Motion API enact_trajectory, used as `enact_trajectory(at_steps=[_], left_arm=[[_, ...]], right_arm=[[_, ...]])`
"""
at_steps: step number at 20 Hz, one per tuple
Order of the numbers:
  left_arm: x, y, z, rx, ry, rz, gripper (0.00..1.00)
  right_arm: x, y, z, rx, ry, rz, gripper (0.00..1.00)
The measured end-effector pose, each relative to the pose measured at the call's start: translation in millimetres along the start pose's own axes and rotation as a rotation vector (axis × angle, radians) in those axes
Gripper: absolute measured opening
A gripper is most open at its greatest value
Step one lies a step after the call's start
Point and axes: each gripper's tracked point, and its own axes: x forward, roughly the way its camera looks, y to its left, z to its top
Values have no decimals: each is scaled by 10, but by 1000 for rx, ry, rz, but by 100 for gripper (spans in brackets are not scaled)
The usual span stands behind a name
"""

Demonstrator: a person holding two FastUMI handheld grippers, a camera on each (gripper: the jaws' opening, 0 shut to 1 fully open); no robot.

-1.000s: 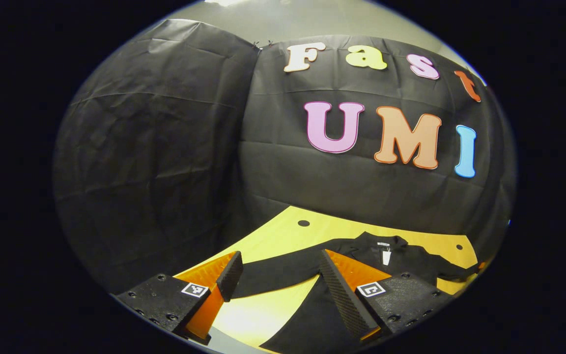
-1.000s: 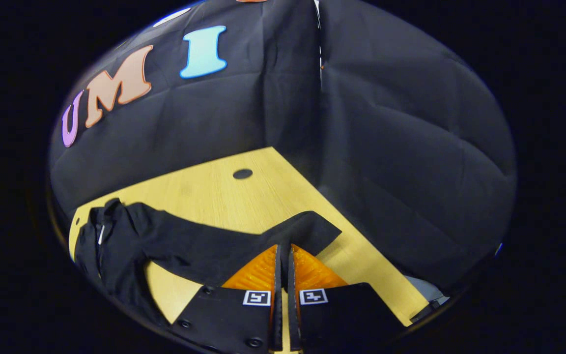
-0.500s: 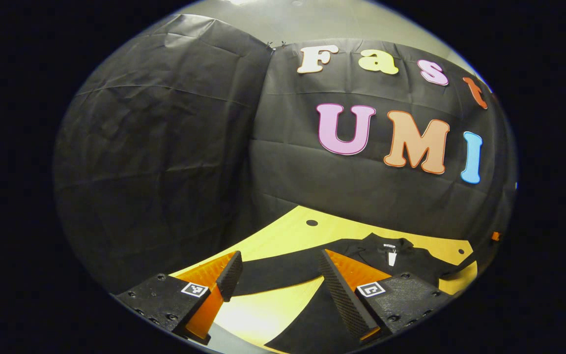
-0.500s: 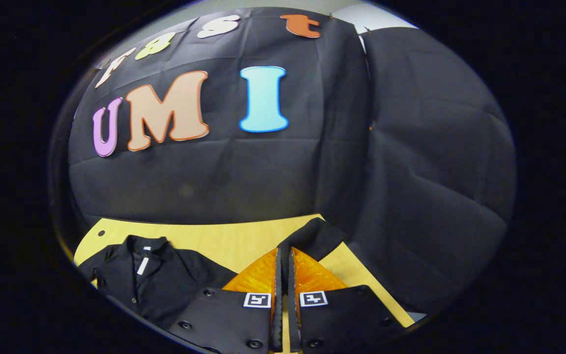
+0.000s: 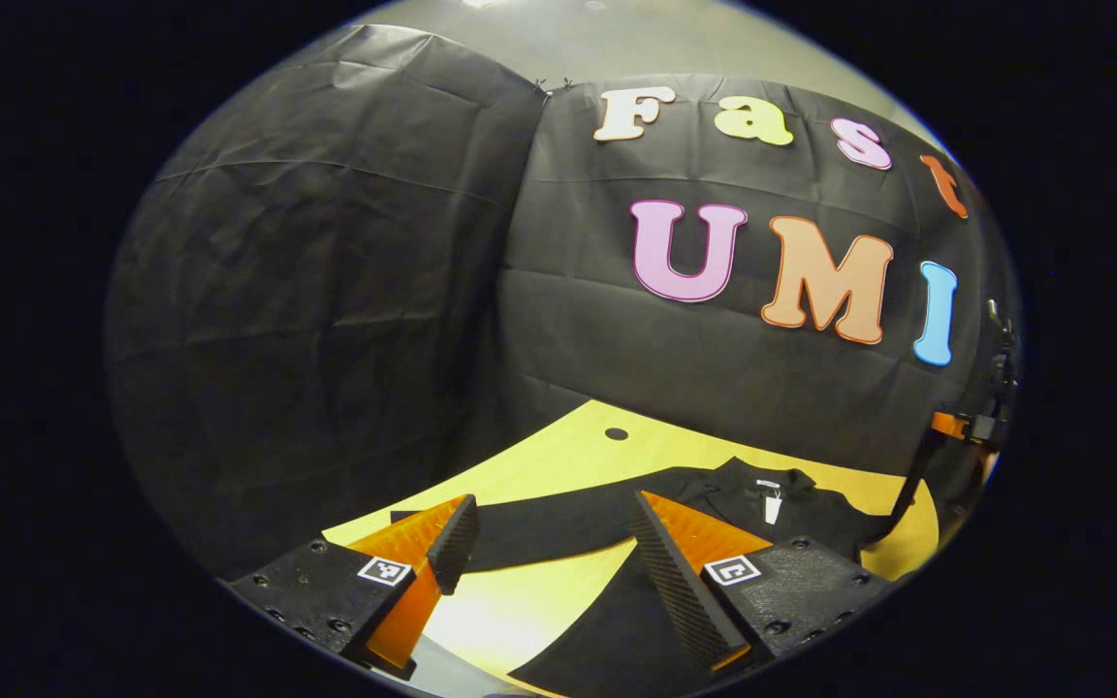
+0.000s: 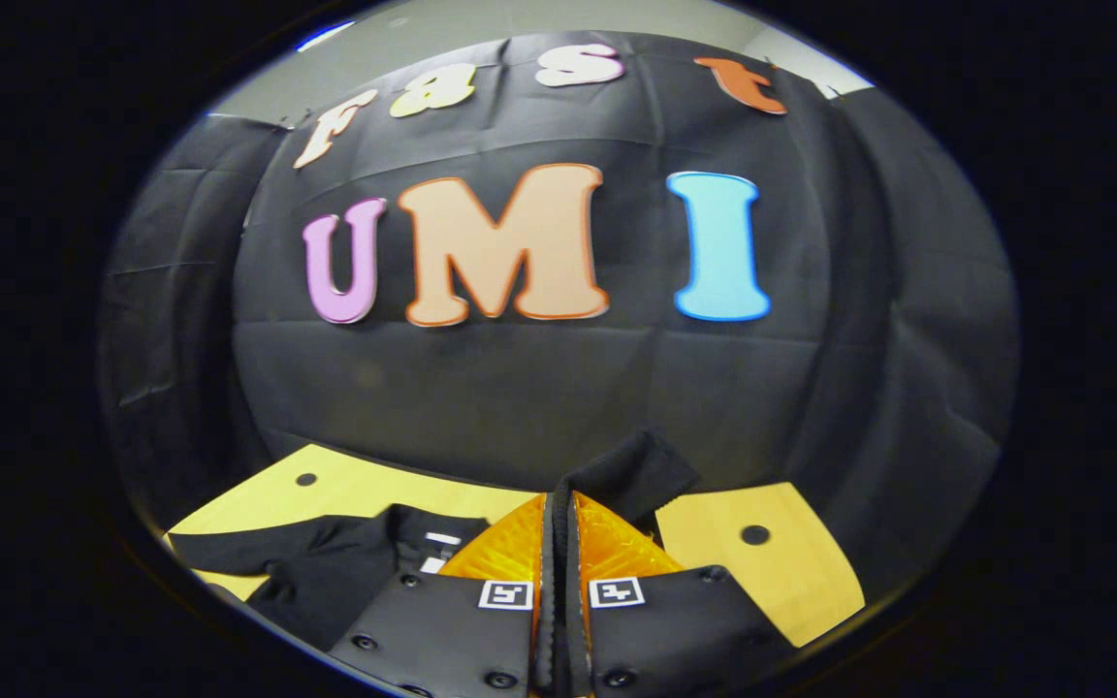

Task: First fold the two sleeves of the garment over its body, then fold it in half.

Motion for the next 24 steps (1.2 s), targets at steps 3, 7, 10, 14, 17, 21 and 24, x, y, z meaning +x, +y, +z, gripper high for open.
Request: enact_trajectory(at_steps=[3,7,10,14,17,21,24], left_arm=[[101,62,16,6,10,-25,93],[278,285,118,31,13,-36,93],[401,475,176,39,16,-33,94],[525,730,180,49,37,-6,94],[555,881,194,53,44,21,94],[591,955,166,33,55,41,94],[601,930,42,28,89,37,93]], right_arm=[[158,703,68,-29,-8,87,7],[369,1506,-41,-21,22,169,7],[526,2027,-244,5,67,221,7],[724,2514,-600,-5,135,282,7],[843,2760,-904,-1,187,312,5],[1007,2817,-1330,-19,266,334,7],[1078,2840,-1511,27,318,345,8]])
